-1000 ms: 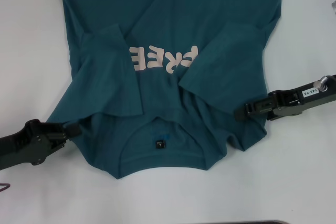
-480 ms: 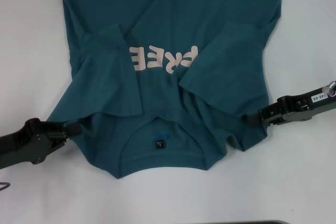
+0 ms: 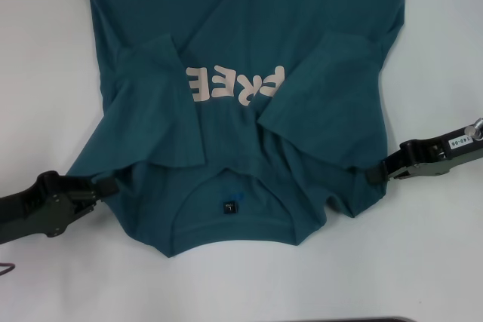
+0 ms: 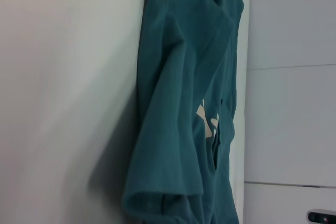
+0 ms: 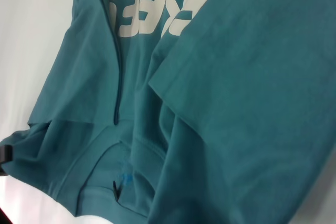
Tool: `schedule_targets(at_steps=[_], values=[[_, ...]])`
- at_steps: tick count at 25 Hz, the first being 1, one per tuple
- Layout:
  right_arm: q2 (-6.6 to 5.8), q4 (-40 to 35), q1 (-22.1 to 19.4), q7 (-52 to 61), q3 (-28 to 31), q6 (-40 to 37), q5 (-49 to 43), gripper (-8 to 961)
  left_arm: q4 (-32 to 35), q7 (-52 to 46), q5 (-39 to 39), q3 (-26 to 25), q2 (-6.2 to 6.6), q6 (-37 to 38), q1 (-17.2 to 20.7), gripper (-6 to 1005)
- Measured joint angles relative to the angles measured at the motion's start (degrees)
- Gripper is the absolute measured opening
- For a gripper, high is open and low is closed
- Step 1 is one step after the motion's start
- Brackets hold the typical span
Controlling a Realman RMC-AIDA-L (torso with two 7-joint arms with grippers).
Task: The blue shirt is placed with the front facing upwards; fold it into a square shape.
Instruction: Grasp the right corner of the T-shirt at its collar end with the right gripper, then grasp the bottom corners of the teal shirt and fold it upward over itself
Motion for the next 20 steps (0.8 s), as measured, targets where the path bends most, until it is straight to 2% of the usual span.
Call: schedule_targets(at_steps=[3,5,9,11,20], values=[[-0.48,0.0,-0.2,-0.2,-0.4,-0.4,-0.1,84,-0.1,0.0,0.4,0.4,0.33,0.6,0.0,11],[-1.24,-0.2,-0.5,-0.1,-1.3,-1.5,-0.1,34,-0.3,0.0,0.5,1.1,0.84,1.4,0.0,11],[-2.36,-1.5,-1.6,0.4,-2.1,-4.0,-0.5,33,-0.7,0.0,1.1,1.9,2.23,2.8,0.5,11],[-2.47,-3.2,-2.4,0.6,-1.9,-5.4,-1.5,32,-1.5,0.0,2.4,2.0,2.64,3.9,0.7,12],[-2.73,-6.4,-5.6,1.2,-1.7,-8.4,-5.6,32,-5.6,-1.2,6.6,3.5,2.81,6.2,0.4,12]])
